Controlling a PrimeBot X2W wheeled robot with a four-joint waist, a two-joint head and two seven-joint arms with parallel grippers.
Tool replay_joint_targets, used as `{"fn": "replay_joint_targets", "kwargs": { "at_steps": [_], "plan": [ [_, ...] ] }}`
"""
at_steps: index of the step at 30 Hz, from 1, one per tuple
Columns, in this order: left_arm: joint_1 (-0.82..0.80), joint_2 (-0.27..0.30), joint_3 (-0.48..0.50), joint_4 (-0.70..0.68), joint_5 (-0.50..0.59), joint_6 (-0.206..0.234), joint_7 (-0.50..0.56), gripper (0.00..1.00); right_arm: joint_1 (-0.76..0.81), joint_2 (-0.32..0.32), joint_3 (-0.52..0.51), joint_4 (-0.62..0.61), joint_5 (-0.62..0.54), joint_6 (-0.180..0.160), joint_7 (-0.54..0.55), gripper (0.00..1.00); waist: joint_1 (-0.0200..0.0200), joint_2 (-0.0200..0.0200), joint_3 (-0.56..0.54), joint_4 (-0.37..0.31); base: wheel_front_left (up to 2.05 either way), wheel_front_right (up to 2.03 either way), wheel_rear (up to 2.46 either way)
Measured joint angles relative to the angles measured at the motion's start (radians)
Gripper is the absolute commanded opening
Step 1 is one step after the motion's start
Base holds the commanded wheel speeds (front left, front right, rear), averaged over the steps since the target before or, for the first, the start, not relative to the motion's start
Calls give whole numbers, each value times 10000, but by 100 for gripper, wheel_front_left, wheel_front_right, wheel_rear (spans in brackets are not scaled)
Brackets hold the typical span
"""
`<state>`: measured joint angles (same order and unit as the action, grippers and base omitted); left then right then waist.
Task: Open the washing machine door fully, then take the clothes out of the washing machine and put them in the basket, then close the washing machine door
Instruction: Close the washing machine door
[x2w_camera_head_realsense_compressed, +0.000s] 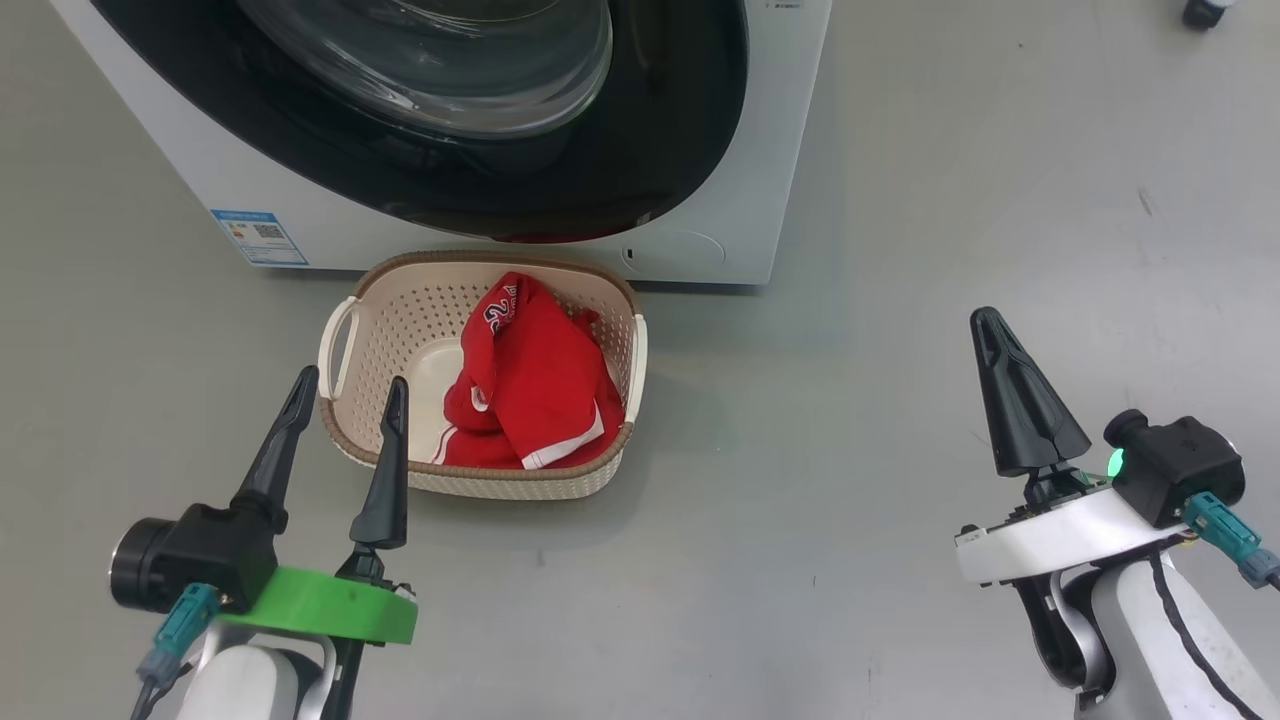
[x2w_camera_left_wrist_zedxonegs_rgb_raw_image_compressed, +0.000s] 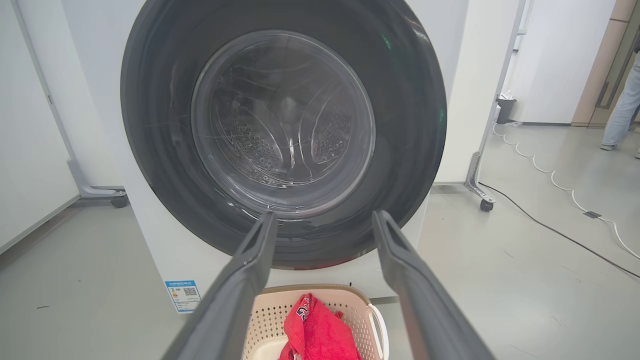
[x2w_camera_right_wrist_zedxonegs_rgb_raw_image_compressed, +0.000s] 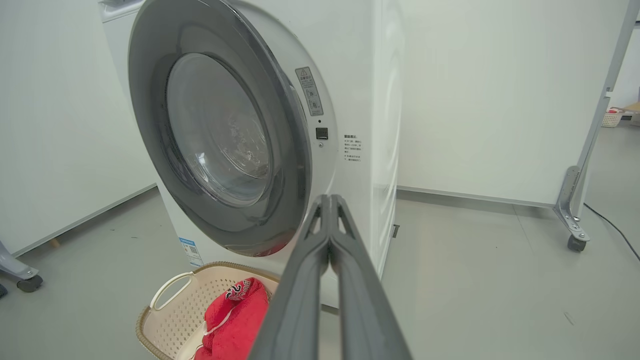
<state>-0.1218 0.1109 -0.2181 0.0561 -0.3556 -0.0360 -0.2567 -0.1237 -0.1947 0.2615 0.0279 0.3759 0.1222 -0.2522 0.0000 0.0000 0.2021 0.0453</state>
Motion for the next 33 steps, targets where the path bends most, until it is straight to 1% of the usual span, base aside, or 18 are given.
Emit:
{"fn": "replay_joint_targets", "kwargs": {
  "at_steps": [4,7,8,12,13,21,24,33],
  "plan": [
    [-1,-48,2,-46,73,-44,0,100,-285,-201,384,-73,-2,0,0,0,0,0,128,108,0,0,0],
    [-3,-86,-40,-111,188,-61,0,100,-733,-508,968,-84,-50,0,0,0,0,0,281,214,0,0,0],
    [-8,-121,-111,-128,257,-140,0,100,-1052,-702,1235,-86,-98,0,2,0,0,0,388,291,0,0,0],
    [-26,-272,-163,-198,320,-165,0,100,-1804,-1081,1733,-92,-121,0,23,0,0,0,618,481,0,0,0],
    [-32,-286,-186,-209,320,-230,0,100,-1997,-1164,1804,-88,-119,0,84,0,0,0,677,536,0,0,0],
    [-396,-472,-351,-403,405,-313,0,100,-3652,-1948,2257,128,-63,0,472,0,0,0,1261,1155,0,0,0],
    [-427,-535,-378,-447,405,-322,0,100,-4008,-2092,2265,207,36,0,554,0,0,0,1422,1303,0,0,0],
    [-751,-650,-616,-616,405,-401,0,100,-5393,-2938,2359,589,428,0,913,0,0,0,2272,1961,0,0,0]
  ]
}}
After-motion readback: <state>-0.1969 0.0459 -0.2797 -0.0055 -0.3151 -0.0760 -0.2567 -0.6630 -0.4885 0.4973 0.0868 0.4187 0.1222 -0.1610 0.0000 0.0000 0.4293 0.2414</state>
